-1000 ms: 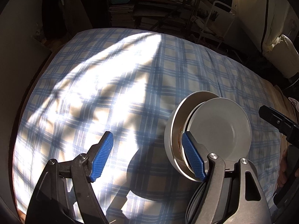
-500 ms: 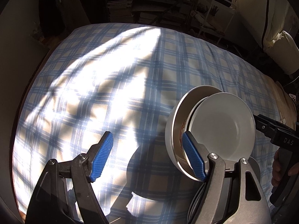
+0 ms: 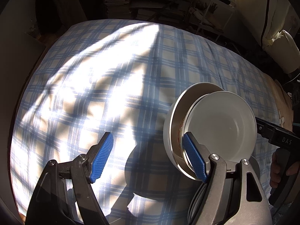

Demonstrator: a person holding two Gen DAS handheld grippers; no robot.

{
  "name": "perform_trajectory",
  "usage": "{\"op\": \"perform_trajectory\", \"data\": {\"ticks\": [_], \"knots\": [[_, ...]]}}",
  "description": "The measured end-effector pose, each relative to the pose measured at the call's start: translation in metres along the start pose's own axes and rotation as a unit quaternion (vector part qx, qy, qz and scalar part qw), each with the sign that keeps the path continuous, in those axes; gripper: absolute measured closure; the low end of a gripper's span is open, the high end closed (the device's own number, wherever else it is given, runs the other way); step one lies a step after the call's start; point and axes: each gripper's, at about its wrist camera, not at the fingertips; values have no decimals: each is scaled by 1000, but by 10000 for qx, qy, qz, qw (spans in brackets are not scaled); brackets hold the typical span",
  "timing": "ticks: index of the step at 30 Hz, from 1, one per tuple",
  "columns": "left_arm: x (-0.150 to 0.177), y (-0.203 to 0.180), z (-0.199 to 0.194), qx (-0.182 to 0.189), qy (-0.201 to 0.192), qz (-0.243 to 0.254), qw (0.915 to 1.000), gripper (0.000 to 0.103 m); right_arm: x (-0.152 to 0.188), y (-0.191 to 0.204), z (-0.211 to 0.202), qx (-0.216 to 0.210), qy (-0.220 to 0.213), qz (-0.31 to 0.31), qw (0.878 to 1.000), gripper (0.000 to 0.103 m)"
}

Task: Organize plates and bowls
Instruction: 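Position both open tools at the rim of the plate-and-bowl stack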

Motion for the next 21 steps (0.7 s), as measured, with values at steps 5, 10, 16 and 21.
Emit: {"op": "perform_trajectory", "data": {"ticks": [5, 10, 16, 21], "knots": [[0, 2, 0, 42, -17, -71, 10000, 27, -2, -2, 1, 57, -27, 13, 10000, 3], [0, 4, 0, 53, -7, -88, 9999, 26, -2, -4, 4, 65, -13, 63, 10000, 3], [0, 3, -1, 43, 13, -38, 10000, 26, -3, -4, 5, 41, -33, 76, 10000, 5], [0, -1, -1, -54, 36, 65, 10000, 26, -2, -4, 4, 45, -26, 63, 10000, 5]]}}
Point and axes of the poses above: each gripper's, at about its wrist camera, not at the fingertips, and z roughly the way its jaws point, y to its left, x to its underside, and after that the axes turned 10 degrees about z, right-handed
